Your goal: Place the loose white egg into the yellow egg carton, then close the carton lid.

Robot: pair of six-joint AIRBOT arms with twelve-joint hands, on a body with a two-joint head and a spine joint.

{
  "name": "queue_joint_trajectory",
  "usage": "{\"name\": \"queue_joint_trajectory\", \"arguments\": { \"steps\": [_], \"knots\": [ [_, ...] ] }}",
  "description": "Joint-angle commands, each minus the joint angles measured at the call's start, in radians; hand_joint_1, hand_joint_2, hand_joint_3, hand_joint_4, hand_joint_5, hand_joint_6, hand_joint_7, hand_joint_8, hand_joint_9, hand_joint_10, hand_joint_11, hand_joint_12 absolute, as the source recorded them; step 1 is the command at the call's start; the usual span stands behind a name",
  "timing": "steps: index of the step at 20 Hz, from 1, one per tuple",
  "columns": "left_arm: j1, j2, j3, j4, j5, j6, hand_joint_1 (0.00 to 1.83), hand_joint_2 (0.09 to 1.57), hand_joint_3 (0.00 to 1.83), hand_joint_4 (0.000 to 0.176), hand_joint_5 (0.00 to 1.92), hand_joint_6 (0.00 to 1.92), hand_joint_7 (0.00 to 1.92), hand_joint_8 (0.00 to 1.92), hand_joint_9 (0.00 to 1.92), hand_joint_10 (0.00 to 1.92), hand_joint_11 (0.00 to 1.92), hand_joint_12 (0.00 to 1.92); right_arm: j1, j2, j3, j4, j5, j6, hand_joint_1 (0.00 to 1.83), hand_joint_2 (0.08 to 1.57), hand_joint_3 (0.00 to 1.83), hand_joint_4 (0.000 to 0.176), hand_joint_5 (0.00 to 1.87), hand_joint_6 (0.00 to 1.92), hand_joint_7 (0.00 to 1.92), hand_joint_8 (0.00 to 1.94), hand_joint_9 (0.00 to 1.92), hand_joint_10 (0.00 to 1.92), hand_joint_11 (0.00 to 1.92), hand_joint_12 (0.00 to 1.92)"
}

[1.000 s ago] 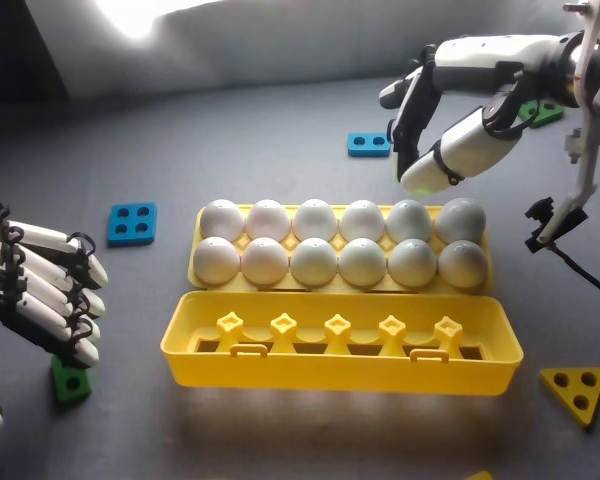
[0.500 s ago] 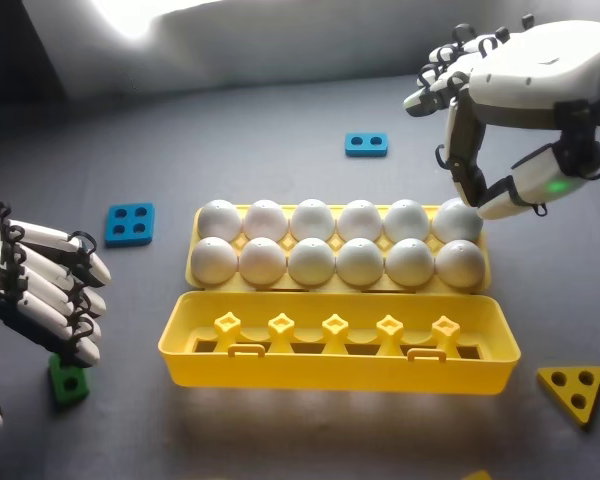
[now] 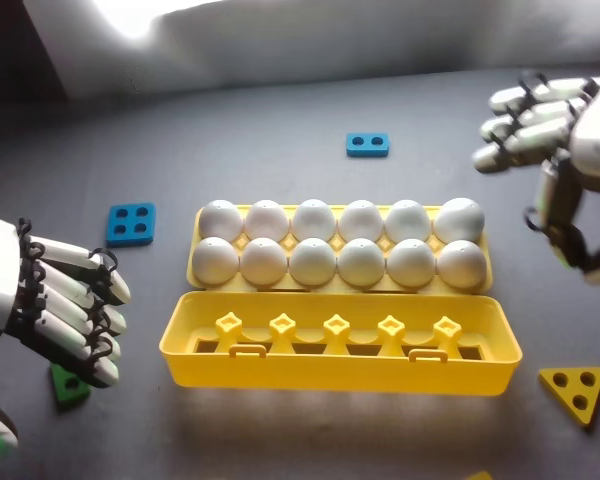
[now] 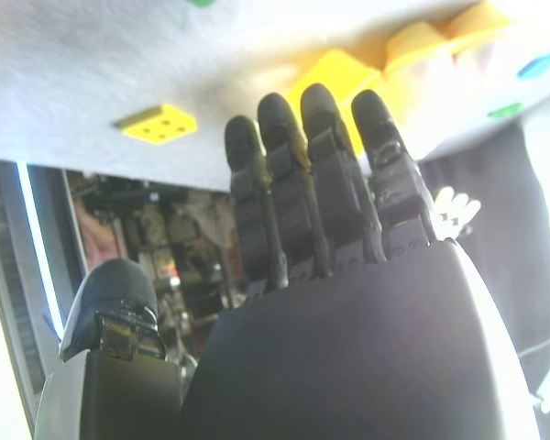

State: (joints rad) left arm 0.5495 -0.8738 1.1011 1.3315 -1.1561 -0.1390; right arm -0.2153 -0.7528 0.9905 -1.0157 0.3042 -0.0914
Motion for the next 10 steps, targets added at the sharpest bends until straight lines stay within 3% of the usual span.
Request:
{"name": "queue_joint_trajectory", "arguments": {
  "steps": [1, 6, 10],
  "knots": [
    [0.002, 0.018, 0.003, -0.061, -0.049, 0.002, 0.00, 1.20, 0.00, 0.000, 0.57, 0.00, 0.54, 0.00, 0.42, 0.00, 0.00, 0.57, -0.010, 0.043, -0.015, 0.024, 0.120, 0.011, 1.09, 1.00, 0.00, 0.176, 1.25, 0.53, 0.31, 0.00, 0.16, 0.00, 0.00, 0.00],
    [0.016, 0.017, 0.002, -0.061, -0.042, 0.022, 0.00, 1.20, 0.00, 0.000, 0.57, 0.00, 0.55, 0.00, 0.43, 0.00, 0.00, 0.59, -0.092, 0.150, -0.086, 0.018, 0.183, 0.024, 1.09, 1.00, 0.00, 0.176, 1.25, 0.53, 0.31, 0.00, 0.17, 0.00, 0.00, 0.00],
    [0.041, 0.014, -0.010, -0.061, -0.023, 0.030, 0.00, 1.20, 0.00, 0.000, 0.57, 0.00, 0.56, 0.00, 0.42, 0.00, 0.00, 0.57, -0.077, 0.164, -0.101, 0.016, 0.124, 0.107, 1.09, 1.00, 0.00, 0.176, 1.25, 0.53, 0.31, 0.00, 0.16, 0.00, 0.00, 0.00]
  ]
}}
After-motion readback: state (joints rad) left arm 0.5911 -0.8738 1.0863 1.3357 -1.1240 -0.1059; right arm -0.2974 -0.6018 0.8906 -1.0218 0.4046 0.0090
